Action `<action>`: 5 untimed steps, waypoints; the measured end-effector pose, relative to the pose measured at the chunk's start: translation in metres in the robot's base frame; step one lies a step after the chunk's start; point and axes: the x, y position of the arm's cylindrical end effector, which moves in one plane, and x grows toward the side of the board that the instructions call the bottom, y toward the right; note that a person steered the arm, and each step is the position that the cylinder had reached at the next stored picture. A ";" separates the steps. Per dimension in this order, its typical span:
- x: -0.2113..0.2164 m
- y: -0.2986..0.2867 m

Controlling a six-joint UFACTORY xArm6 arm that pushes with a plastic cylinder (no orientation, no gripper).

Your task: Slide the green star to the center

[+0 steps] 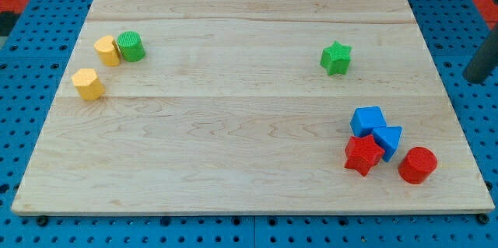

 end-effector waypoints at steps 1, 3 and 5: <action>-0.043 -0.067; -0.038 -0.207; -0.032 -0.293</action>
